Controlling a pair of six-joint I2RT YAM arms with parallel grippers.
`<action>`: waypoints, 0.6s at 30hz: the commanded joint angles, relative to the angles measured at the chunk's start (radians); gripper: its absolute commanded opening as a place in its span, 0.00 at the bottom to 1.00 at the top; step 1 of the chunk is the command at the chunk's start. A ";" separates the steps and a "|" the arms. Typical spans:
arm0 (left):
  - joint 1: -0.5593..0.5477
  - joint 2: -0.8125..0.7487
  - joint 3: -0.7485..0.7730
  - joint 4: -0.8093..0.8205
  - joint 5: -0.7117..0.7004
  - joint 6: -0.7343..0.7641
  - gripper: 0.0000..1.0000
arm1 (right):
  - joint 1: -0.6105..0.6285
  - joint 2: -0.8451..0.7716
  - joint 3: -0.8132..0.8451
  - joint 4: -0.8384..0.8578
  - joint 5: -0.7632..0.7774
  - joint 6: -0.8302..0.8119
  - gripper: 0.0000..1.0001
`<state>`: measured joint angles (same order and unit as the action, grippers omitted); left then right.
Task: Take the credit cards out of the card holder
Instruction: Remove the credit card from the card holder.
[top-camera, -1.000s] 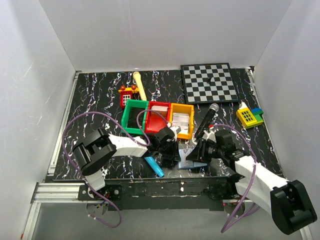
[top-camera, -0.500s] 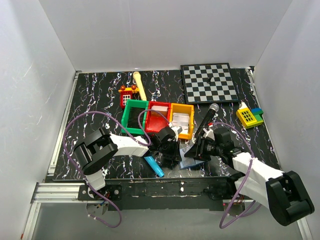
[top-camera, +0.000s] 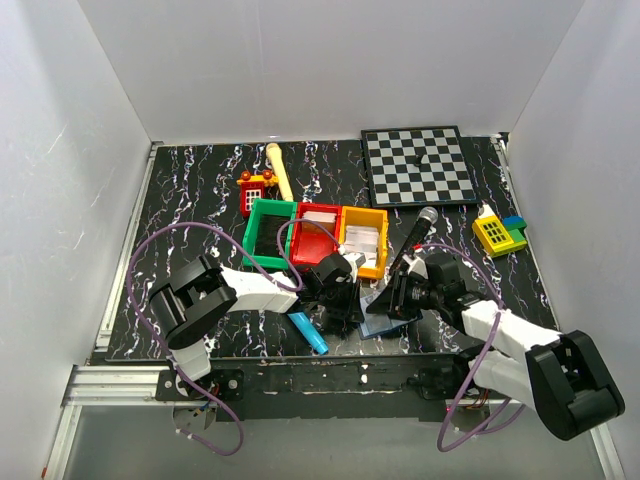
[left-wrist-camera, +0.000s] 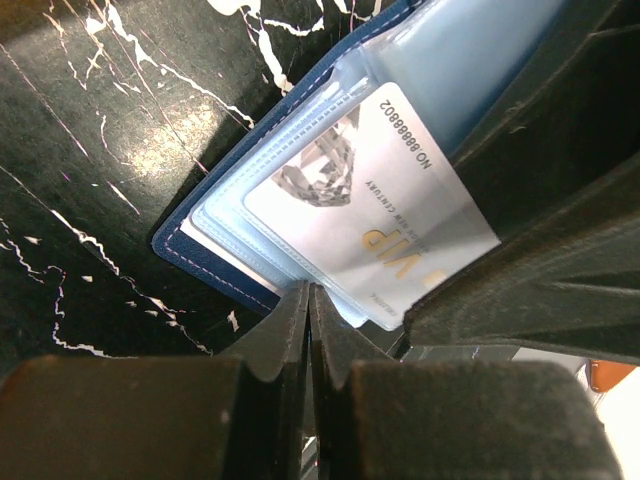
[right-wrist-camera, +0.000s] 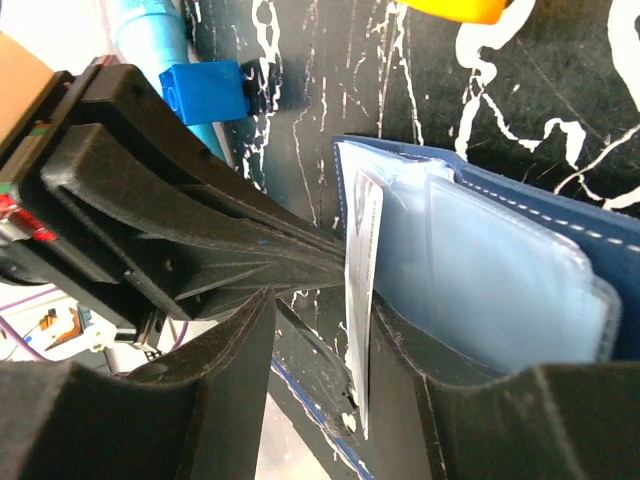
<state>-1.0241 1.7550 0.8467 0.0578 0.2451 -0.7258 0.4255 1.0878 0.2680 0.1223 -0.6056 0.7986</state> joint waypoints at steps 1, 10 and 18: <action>-0.010 0.032 -0.006 -0.073 -0.038 0.016 0.00 | -0.011 -0.075 0.056 -0.030 -0.003 -0.021 0.46; -0.010 0.041 0.002 -0.095 -0.047 0.009 0.00 | -0.034 -0.138 0.040 -0.093 -0.003 -0.041 0.45; -0.010 0.043 0.000 -0.104 -0.052 0.005 0.00 | -0.045 -0.173 0.046 -0.121 0.003 -0.056 0.45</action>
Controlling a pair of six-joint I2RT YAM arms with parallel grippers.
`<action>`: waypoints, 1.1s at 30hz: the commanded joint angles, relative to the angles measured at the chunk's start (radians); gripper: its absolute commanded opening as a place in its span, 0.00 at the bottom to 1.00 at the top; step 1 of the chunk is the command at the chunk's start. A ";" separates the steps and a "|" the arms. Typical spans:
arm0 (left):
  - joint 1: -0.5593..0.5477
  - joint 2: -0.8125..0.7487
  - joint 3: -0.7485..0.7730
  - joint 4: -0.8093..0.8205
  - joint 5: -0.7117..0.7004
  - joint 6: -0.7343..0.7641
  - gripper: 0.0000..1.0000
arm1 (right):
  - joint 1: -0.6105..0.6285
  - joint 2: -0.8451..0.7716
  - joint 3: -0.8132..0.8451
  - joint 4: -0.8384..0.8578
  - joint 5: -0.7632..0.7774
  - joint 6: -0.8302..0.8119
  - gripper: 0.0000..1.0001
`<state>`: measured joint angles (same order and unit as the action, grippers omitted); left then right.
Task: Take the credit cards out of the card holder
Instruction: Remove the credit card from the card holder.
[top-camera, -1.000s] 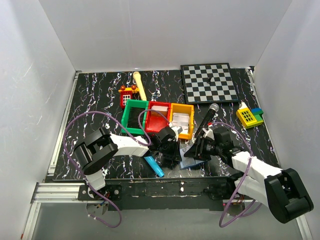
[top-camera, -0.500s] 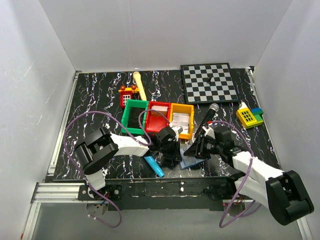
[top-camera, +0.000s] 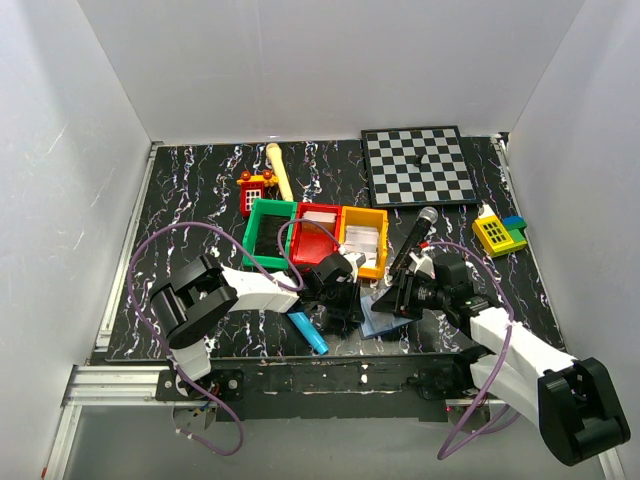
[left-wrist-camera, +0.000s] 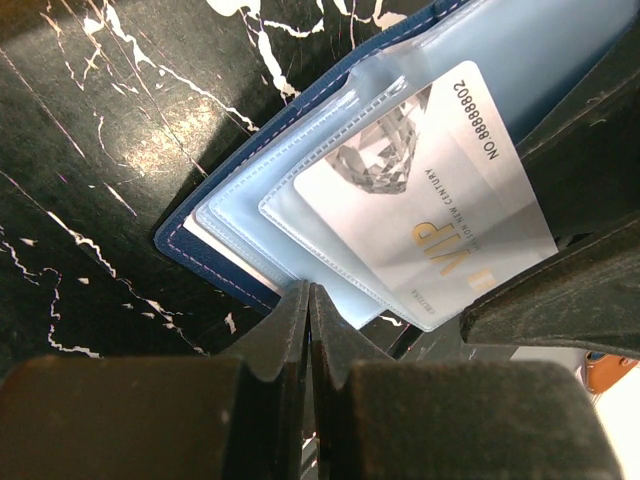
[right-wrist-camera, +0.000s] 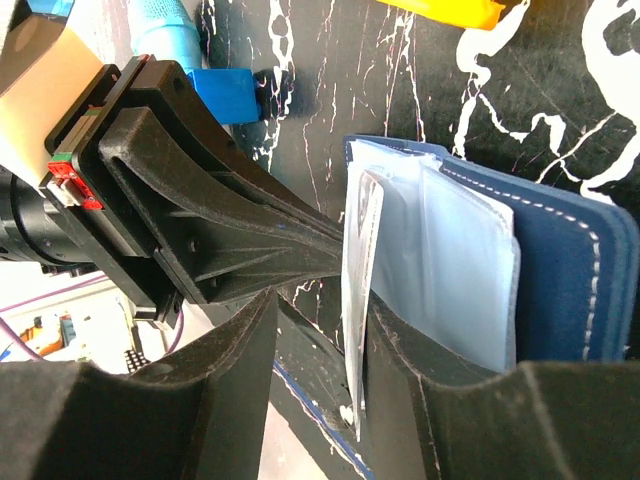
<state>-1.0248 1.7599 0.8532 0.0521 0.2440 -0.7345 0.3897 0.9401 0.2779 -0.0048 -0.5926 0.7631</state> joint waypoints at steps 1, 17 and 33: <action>-0.009 0.038 -0.008 -0.098 -0.051 0.011 0.00 | -0.011 -0.029 0.037 -0.024 -0.010 -0.021 0.45; -0.009 0.043 -0.016 -0.094 -0.052 0.003 0.00 | -0.041 -0.086 0.058 -0.112 0.001 -0.062 0.43; -0.009 0.038 -0.025 -0.084 -0.051 0.001 0.00 | -0.077 -0.109 0.075 -0.176 0.010 -0.104 0.39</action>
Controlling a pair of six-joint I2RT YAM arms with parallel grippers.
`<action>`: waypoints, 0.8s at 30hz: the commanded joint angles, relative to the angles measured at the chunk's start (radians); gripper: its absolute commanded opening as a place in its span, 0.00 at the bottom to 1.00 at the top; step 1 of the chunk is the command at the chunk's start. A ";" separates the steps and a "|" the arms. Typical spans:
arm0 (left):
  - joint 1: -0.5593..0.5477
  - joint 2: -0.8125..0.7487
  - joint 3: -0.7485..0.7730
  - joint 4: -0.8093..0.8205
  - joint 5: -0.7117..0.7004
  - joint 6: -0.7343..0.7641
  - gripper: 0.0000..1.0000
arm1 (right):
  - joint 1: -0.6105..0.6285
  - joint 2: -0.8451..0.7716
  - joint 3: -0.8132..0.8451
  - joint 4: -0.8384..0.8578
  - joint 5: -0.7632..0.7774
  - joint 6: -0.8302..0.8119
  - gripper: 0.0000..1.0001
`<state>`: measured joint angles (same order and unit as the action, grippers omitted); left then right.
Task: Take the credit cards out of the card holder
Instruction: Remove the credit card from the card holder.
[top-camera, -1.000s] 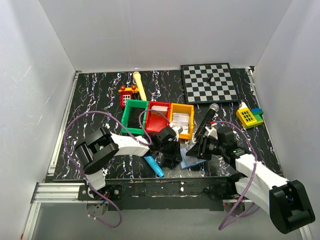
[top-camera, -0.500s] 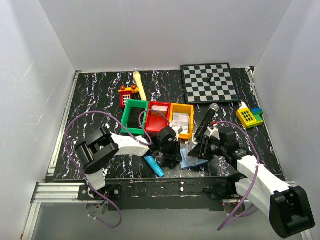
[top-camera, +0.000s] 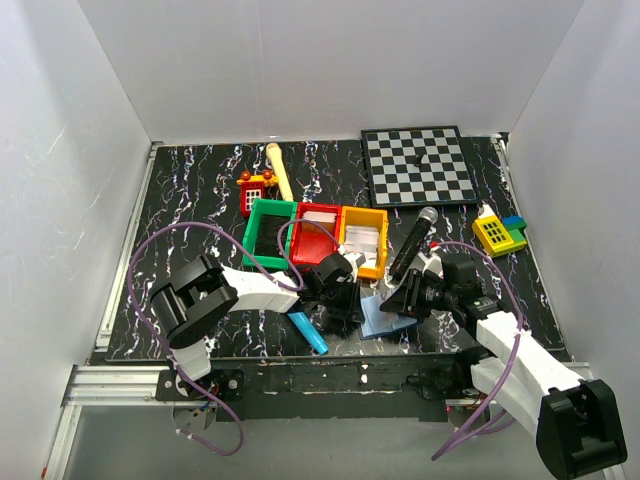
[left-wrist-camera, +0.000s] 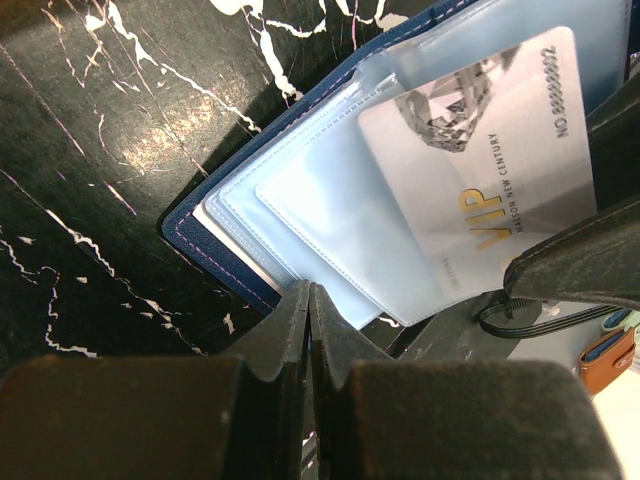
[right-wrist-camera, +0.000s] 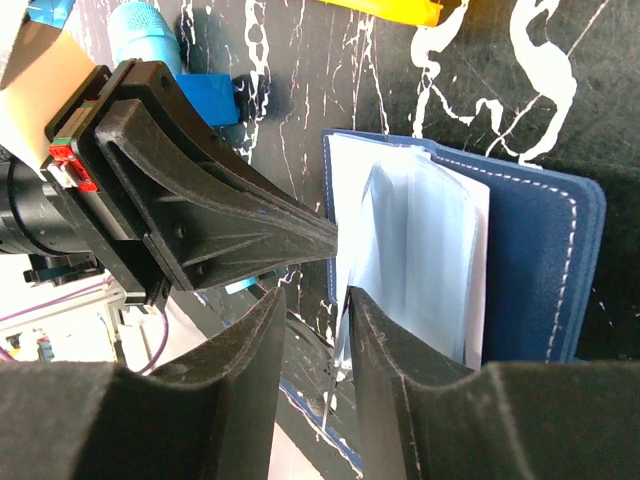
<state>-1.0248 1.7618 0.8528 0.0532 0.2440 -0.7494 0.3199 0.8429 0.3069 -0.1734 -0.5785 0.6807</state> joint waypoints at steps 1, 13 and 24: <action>-0.009 0.034 -0.024 -0.085 -0.052 0.015 0.00 | -0.008 -0.010 0.046 -0.009 -0.004 -0.021 0.38; -0.009 0.031 -0.031 -0.078 -0.049 0.015 0.00 | -0.010 -0.005 0.047 -0.024 0.019 -0.024 0.29; -0.009 -0.002 -0.047 -0.070 -0.064 0.021 0.00 | -0.013 -0.016 0.083 -0.143 0.104 -0.072 0.01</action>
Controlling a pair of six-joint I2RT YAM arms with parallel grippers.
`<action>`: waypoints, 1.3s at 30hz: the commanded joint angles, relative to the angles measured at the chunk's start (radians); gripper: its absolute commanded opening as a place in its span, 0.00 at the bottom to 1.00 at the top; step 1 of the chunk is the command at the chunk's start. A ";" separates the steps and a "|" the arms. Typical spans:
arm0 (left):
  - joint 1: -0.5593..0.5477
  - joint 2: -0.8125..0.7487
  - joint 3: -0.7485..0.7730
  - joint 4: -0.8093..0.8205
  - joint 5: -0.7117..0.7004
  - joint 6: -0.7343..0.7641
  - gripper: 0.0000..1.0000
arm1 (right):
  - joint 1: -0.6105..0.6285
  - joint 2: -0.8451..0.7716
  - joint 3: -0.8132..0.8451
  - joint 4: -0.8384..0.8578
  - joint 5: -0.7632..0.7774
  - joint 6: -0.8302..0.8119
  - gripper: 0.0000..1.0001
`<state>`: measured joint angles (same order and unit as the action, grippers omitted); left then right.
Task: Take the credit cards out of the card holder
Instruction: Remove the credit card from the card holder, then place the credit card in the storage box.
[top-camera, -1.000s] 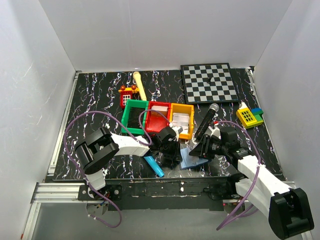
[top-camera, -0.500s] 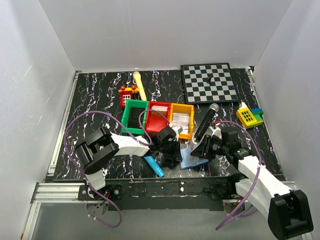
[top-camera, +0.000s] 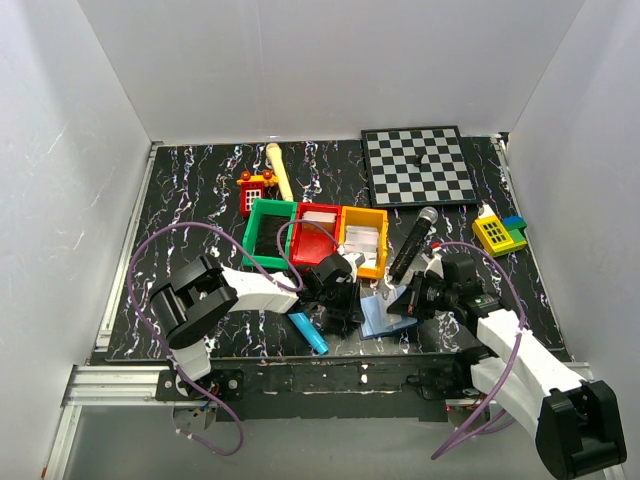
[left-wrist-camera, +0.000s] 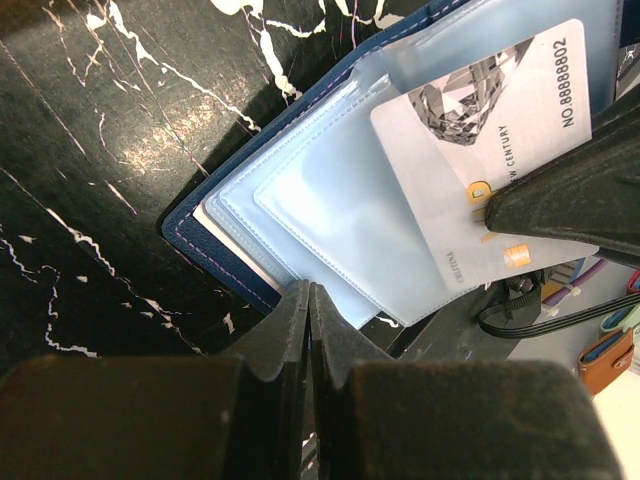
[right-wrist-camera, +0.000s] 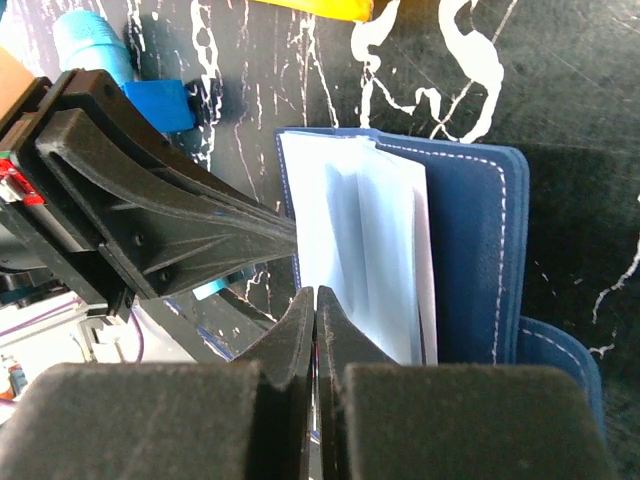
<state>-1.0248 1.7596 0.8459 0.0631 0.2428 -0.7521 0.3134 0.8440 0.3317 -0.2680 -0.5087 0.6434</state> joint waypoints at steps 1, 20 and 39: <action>-0.009 -0.003 -0.042 -0.078 -0.062 0.022 0.00 | -0.005 -0.020 0.062 -0.062 0.044 -0.040 0.01; -0.021 -0.081 -0.018 -0.072 -0.054 0.083 0.16 | -0.007 -0.152 0.191 -0.304 0.216 -0.099 0.01; -0.028 -0.658 -0.058 -0.036 -0.312 0.229 0.71 | 0.128 -0.168 0.400 -0.260 -0.207 -0.237 0.01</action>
<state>-1.0653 1.2709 0.9421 -0.1421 -0.0364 -0.6106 0.3500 0.6613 0.6540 -0.6037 -0.4938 0.4831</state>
